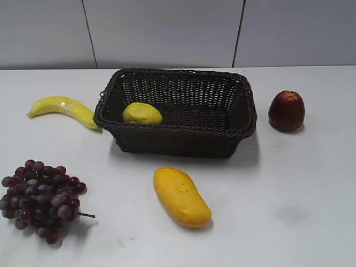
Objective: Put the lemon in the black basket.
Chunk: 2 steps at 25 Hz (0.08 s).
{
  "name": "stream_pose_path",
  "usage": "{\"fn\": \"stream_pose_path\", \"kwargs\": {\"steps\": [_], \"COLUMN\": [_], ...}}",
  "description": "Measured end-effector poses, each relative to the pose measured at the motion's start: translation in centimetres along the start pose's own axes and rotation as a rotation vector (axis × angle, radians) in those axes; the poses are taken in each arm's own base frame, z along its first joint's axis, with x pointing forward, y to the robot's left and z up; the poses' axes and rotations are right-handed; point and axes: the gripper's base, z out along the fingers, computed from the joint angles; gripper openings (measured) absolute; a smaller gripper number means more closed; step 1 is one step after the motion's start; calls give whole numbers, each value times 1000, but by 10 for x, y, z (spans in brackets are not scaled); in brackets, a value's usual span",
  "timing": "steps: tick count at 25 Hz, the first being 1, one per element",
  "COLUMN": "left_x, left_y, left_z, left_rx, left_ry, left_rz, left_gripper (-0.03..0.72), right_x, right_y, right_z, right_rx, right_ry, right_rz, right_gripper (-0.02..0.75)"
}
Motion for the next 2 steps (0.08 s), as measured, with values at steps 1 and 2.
{"fn": "stream_pose_path", "kwargs": {"steps": [1,2], "left_x": [0,0], "left_y": [0,0], "left_z": [0,0], "left_rx": [0,0], "left_ry": [0,0], "left_rz": [0,0], "left_gripper": [235,235], "right_x": [0,0], "right_y": [0,0], "right_z": [0,0], "right_rx": [0,0], "right_ry": [0,0], "right_rz": [0,0], "right_gripper": [576,576]}}
